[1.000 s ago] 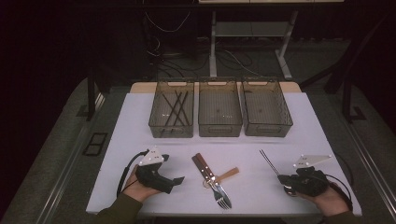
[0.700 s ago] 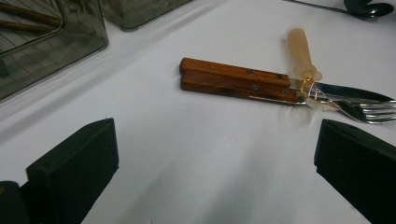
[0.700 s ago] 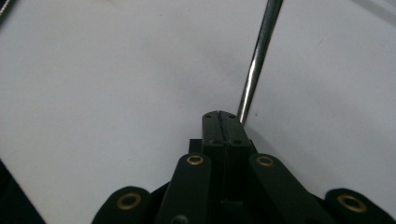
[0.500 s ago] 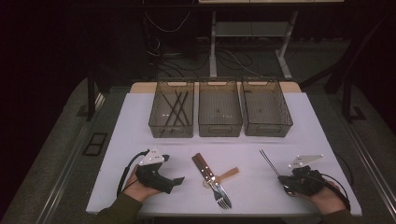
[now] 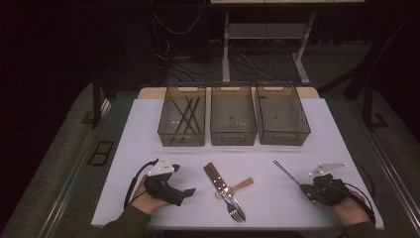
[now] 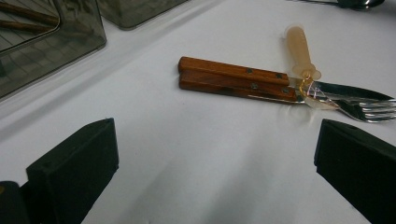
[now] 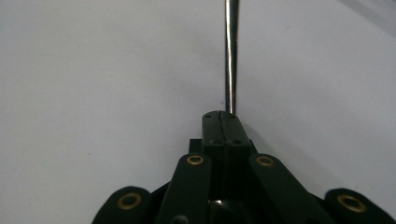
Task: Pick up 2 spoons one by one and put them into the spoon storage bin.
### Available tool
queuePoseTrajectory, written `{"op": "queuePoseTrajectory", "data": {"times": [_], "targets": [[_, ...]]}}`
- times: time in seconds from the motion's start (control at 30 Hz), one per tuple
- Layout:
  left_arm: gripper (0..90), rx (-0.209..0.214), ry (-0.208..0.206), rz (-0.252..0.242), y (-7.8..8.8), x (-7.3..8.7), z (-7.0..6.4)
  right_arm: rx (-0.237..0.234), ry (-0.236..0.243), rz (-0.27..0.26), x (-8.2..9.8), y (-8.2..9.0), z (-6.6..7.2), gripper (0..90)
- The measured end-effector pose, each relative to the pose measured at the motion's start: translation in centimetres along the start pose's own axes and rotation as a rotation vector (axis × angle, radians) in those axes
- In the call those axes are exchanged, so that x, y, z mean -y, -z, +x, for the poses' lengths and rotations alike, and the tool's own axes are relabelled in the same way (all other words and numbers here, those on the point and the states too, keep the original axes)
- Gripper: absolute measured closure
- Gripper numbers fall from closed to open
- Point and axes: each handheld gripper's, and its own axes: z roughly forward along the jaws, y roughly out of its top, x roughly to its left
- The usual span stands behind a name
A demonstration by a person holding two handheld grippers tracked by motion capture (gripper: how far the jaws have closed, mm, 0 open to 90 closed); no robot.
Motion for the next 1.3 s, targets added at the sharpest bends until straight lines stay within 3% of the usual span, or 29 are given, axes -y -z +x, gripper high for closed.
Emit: {"op": "queuePoseTrajectory", "data": {"times": [0.53, 0.73, 0.9, 1.13, 1.3], "targets": [[0.0, 0.008, 0.006, -0.010, -0.2, 0.1, 0.1, 0.081, -0.058, -0.030, 0.0, -0.4, -3.3, 90.0], [0.0, 0.010, 0.011, -0.018, -0.2, 0.1, 0.2, 0.036, -0.109, -0.072, 0.2, -0.1, -4.1, 90.0], [0.0, 0.011, 0.004, -0.015, -0.2, 0.1, 0.2, 0.009, -0.140, -0.209, 0.4, 2.2, -4.7, 73.5], [0.0, 0.015, -0.004, -0.013, -0.2, 0.0, 0.2, 0.032, -0.187, -0.218, 1.5, 3.0, -6.0, 57.8], [0.0, 0.019, -0.004, -0.007, -0.2, 0.1, 0.2, 0.049, -0.212, -0.179, 2.3, 2.7, -6.8, 51.6]]}}
